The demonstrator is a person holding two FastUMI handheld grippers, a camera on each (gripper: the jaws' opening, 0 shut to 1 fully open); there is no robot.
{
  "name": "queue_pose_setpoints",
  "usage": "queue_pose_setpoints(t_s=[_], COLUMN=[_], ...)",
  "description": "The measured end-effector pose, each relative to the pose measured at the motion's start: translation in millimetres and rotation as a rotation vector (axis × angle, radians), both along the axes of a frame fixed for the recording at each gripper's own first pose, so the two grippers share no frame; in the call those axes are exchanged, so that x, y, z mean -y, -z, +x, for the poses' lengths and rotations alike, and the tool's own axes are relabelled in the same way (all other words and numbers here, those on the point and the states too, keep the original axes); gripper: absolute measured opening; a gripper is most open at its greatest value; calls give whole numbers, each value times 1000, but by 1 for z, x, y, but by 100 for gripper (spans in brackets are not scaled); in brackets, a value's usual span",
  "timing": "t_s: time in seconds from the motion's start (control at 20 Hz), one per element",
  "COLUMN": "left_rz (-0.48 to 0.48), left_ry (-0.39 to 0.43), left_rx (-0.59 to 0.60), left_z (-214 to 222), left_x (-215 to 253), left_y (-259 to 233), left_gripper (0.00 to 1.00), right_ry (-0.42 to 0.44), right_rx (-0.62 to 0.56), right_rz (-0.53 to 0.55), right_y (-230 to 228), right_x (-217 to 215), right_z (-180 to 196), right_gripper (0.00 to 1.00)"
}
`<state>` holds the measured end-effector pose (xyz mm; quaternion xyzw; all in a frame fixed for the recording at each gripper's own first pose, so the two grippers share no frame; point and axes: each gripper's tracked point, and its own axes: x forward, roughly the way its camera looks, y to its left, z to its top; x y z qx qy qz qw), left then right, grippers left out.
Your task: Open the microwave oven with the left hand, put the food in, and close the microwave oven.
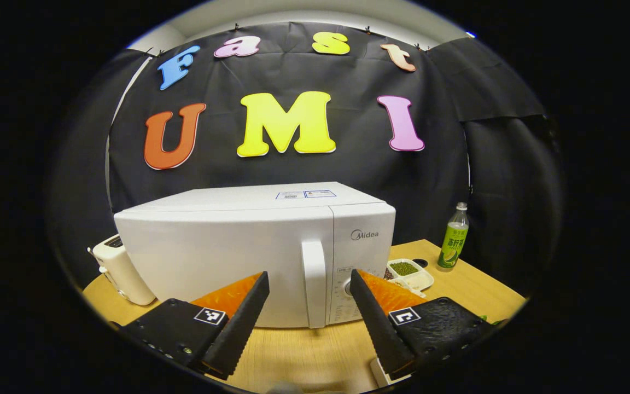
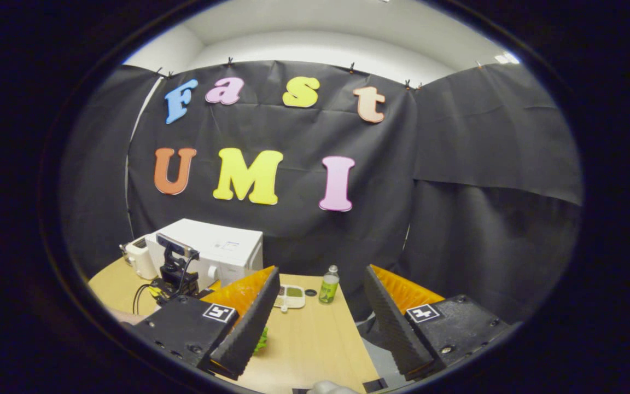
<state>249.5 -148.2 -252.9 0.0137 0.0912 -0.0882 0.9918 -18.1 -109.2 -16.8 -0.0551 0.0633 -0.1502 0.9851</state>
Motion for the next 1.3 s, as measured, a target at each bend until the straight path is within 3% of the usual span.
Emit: queue_pose_setpoints(t_s=[0.05, 0.1, 0.2, 0.35, 0.4, 0.6, 0.65, 0.7, 0.75, 0.8, 1.0, 1.3], left_rz=[3, 1, -19, -48, -50, -126, -119, -110, -118, -128, -130, -120], left_ry=[-4, 2, 19, 34, 40, 84, 88, 88, 88, 88, 108, 123], left_rx=[8, -3, -34, -38, -39, -91, -94, -92, -104, -115, -134, -86], left_z=[8, 13, 20, 22, 21, 18, 17, 20, 18, 17, 12, -56], left_x=[1, 3, 7, 10, 11, 13, 11, 10, 10, 10, 10, -13], left_y=[3, 9, 20, 21, 23, 23, 22, 21, 23, 23, 24, 25], left_gripper=[77, 71, 70, 37, 30, 22, 17, 5, 12, 8, 8, 8], right_ry=[11, 23, 36, 56, 55, 44, 39, 33, 26, 17, -18, -48], right_rx=[-6, -12, -19, -19, -17, -10, -5, -2, -1, -1, 2, -34], right_rz=[-3, -5, -11, -1, 6, 23, 17, 11, 6, 4, 2, -24], right_y=[2, 4, 4, 5, 5, 5, 3, 1, 0, -2, -4, 12], right_x=[2, 4, 5, 9, 7, -3, -5, -8, -11, -15, -22, -26], right_z=[-3, -5, -12, -17, -18, -21, -22, -22, -22, -22, -15, -17], right_gripper=[99, 99, 99, 99, 99, 99, 99, 99, 99, 99, 99, 99])
